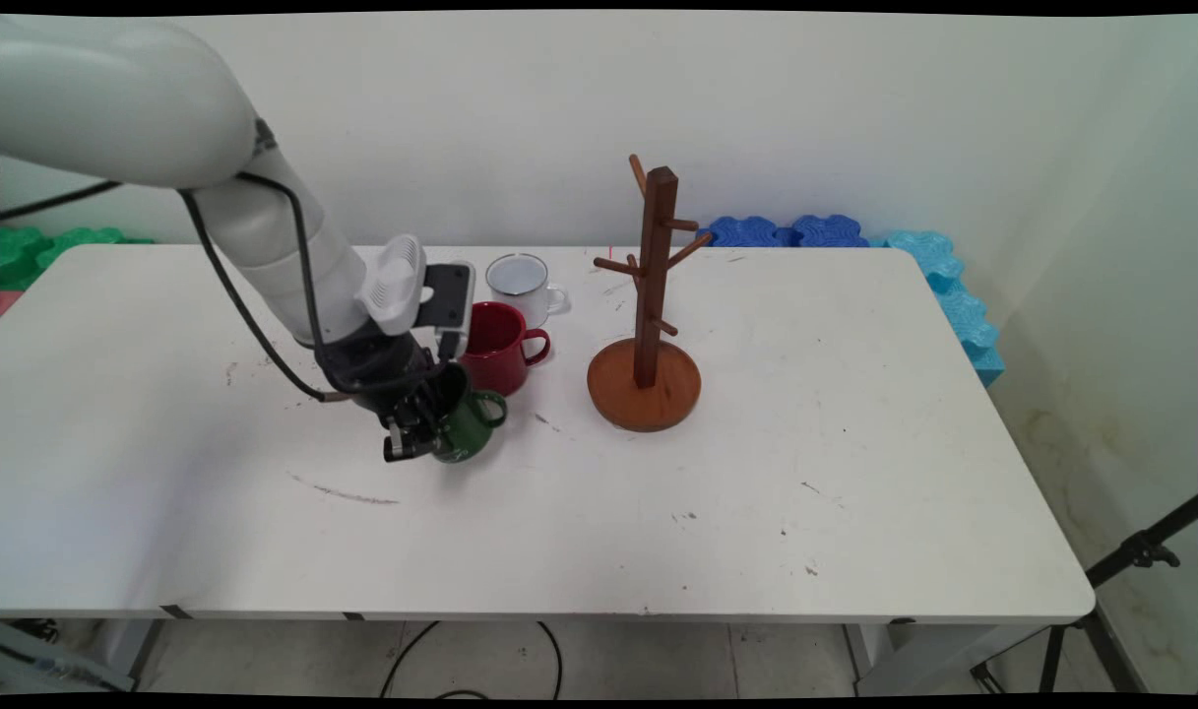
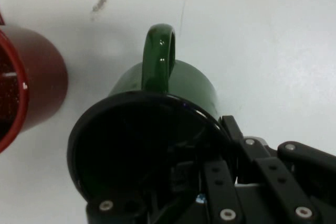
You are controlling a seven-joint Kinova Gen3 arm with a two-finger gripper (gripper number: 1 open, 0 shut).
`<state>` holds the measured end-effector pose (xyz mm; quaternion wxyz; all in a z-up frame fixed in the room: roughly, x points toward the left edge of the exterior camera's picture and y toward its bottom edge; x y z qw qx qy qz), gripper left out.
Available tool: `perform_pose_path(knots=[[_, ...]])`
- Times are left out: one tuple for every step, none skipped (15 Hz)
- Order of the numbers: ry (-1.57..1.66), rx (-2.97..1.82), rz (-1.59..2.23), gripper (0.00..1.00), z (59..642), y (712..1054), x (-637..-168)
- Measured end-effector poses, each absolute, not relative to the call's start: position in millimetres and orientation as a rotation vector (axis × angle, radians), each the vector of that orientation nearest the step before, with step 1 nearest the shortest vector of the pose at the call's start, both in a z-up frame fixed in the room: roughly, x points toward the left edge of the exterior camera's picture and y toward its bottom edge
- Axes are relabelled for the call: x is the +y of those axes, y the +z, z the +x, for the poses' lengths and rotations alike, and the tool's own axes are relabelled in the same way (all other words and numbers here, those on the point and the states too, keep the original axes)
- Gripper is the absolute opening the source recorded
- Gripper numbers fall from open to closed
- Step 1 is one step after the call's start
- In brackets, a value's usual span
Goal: Place the picked object on the table
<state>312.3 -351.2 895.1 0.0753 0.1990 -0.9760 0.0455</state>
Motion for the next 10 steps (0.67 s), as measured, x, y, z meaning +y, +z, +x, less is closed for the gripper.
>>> perform_pose_path(knots=[[0.131, -2.932, 0.600, 0.00, 310.8, 891.0, -352.3], [0.128, -2.935, 0.604, 0.00, 309.6, 887.7, -353.0], [0.126, -2.937, 0.607, 0.00, 308.8, 885.6, -353.5], [0.124, -2.938, 0.611, 0.00, 307.5, 882.7, -354.3], [0.121, -2.938, 0.618, 0.00, 306.1, 879.4, -355.3], [0.121, -2.937, 0.624, 0.00, 305.0, 876.8, -356.2], [0.122, -2.935, 0.634, 0.00, 303.8, 873.9, -357.3], [0.122, -2.932, 0.645, 0.00, 302.6, 871.2, -358.4], [0.122, -2.928, 0.656, 0.00, 301.4, 868.8, -359.4], [0.121, -2.925, 0.667, 0.00, 300.2, 866.5, -360.1]])
